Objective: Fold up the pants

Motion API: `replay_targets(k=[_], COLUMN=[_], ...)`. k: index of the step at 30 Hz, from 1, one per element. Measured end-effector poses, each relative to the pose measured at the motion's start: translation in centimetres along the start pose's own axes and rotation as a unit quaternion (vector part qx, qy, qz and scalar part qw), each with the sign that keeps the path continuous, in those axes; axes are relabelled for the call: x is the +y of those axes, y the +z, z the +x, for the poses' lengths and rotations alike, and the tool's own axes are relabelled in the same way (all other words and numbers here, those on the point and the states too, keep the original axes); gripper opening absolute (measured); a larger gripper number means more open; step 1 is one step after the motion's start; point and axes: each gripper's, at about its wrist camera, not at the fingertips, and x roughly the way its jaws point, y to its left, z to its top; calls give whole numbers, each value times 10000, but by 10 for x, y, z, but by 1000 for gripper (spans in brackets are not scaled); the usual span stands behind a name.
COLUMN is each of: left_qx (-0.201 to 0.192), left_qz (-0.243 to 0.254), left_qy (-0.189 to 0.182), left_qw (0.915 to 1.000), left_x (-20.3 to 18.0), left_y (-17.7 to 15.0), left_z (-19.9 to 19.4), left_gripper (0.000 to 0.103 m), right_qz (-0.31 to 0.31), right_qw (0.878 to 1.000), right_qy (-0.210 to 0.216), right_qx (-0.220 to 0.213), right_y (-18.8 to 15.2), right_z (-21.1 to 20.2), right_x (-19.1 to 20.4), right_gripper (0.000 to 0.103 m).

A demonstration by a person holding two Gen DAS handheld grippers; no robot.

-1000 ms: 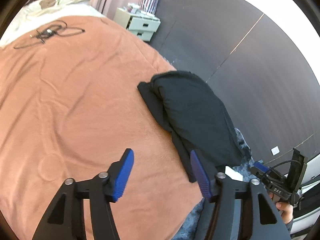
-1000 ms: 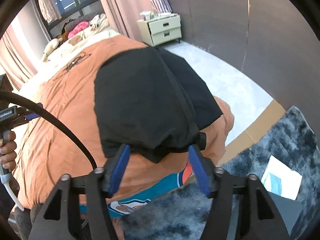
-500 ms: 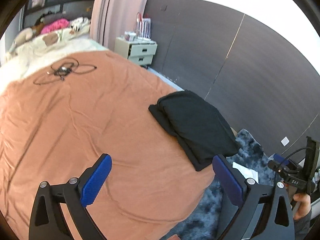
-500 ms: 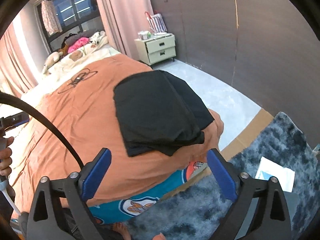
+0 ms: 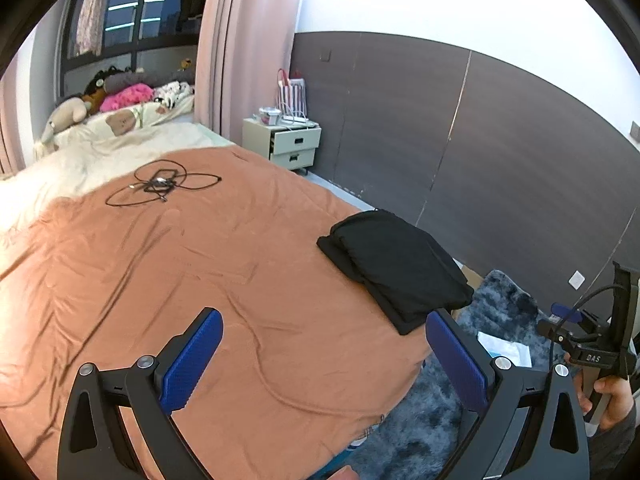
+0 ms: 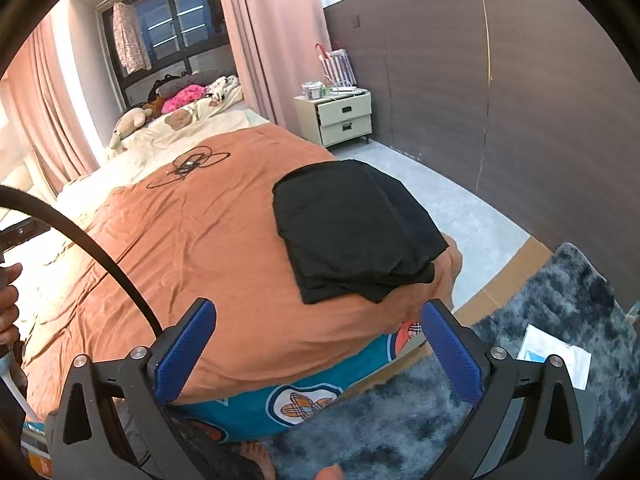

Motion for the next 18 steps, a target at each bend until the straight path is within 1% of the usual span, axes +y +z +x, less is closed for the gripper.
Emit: replay_targets(k=[4,13,18], left_qx=[-246,-621,-752], left_qz=[161,218,177], left_qy=[120,389,552], left_qw=[9995,9971,9955], left_x=[-5,-7,-9], left_y=[-12,-48,-67], left_z=[-37,-105,-130], left_gripper=[102,103,103], right_qz=[-69,-73,-80], right_qw=[9998,9996,9992], right_qy=[-207,-6,52], right_qx=[-34,-266,-394], right_y=[-11,-39,-56], right_z=[-14,-49,-68], right_x=[11,24,30], right_gripper=[103,103,103])
